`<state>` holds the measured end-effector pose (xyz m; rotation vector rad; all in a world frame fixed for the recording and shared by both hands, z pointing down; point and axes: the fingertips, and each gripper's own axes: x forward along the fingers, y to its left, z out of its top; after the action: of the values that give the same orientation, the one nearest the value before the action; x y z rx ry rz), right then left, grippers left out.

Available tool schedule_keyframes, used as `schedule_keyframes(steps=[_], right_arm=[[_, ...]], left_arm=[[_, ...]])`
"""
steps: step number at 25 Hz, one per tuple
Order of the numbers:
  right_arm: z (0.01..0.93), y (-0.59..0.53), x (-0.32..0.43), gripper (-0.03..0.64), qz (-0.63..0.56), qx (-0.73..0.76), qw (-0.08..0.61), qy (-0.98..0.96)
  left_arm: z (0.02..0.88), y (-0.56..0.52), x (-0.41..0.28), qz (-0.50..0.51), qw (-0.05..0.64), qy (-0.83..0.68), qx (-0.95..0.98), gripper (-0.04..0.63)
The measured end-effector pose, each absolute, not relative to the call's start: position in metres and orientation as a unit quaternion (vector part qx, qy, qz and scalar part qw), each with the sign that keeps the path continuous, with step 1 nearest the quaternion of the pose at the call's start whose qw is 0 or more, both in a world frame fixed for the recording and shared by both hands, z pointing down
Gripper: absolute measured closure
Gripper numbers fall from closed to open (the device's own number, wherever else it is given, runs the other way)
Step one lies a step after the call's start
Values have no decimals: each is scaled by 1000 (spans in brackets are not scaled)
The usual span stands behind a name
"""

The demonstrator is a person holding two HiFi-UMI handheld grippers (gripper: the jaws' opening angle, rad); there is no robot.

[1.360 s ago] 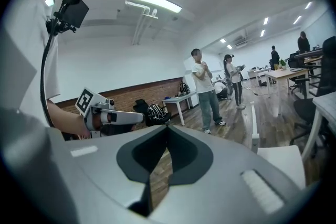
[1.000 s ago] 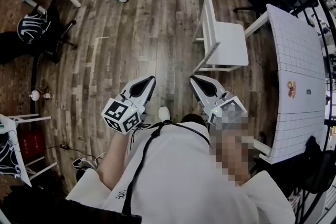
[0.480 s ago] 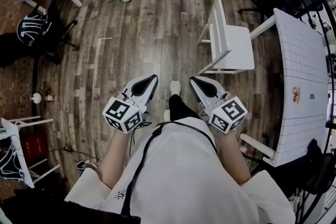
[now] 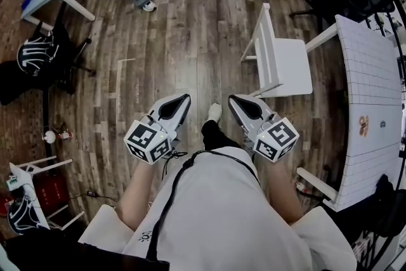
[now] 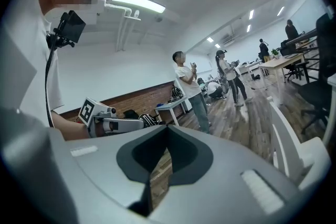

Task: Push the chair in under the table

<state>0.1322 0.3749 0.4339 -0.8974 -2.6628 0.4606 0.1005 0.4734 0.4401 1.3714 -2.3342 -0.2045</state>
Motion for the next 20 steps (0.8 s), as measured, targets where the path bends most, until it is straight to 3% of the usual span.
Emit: schedule_keyframes(steps=[11, 20], right_arm=[[441, 317, 14, 611, 161, -267, 146, -939], [429, 257, -20, 611, 176, -167, 131, -961]], left_arm=[[438, 413, -23, -43, 219, -809, 544, 588], [435, 348, -76, -8, 216, -753, 621, 588]])
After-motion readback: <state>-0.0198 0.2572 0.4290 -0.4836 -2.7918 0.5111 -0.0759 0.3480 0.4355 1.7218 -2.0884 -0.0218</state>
